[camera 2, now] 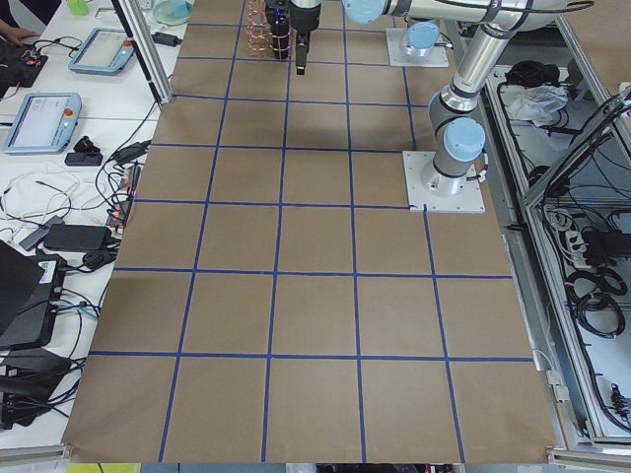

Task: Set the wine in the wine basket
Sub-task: 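Open the right gripper to release the bottle in the rack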

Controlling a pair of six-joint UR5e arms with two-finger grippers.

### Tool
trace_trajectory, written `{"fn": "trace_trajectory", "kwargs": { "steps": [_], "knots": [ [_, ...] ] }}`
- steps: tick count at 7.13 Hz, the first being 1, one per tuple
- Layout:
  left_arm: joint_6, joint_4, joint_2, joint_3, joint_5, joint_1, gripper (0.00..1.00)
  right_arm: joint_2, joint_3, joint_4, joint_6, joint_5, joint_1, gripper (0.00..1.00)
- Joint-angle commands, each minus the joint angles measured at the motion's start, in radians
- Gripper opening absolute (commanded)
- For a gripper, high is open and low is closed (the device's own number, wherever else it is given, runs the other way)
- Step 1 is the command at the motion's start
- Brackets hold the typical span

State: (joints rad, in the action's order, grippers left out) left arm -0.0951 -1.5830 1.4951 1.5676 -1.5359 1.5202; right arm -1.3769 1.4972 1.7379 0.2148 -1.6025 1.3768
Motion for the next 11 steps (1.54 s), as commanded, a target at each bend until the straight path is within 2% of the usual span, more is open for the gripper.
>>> {"fn": "trace_trajectory", "kwargs": {
  "steps": [1, 4, 5, 6, 7, 8, 10, 11],
  "knots": [
    [0.0, 0.0, 0.001, 0.002, 0.0, 0.0, 1.0, 0.008, 0.047, 0.061, 0.0, 0.003, -0.001, 0.0],
    [0.002, 0.0, -0.001, 0.002, 0.0, 0.0, 1.0, 0.039, 0.061, 0.078, 0.002, 0.001, -0.001, 0.0],
    [0.002, 0.001, -0.013, -0.001, -0.001, 0.0, 1.0, 0.039, 0.063, 0.078, 0.002, -0.008, -0.001, 0.09],
    [0.003, 0.001, -0.019, -0.001, 0.005, 0.0, 1.0, 0.026, 0.061, 0.077, 0.003, -0.014, -0.001, 0.94],
    [0.002, 0.003, -0.019, -0.001, 0.006, 0.0, 1.0, 0.0, 0.046, 0.065, 0.011, -0.011, -0.001, 1.0],
    [-0.002, 0.001, -0.016, 0.0, 0.002, 0.002, 1.0, -0.077, 0.034, 0.028, 0.008, -0.01, 0.002, 1.0],
    [-0.009, 0.018, -0.013, 0.003, 0.0, 0.002, 1.0, -0.213, -0.058, -0.21, -0.009, -0.002, 0.013, 1.0],
    [-0.014, 0.053, -0.016, 0.021, -0.01, 0.002, 1.0, -0.269, -0.064, -0.277, -0.021, -0.013, 0.039, 1.0]
  ]
}}
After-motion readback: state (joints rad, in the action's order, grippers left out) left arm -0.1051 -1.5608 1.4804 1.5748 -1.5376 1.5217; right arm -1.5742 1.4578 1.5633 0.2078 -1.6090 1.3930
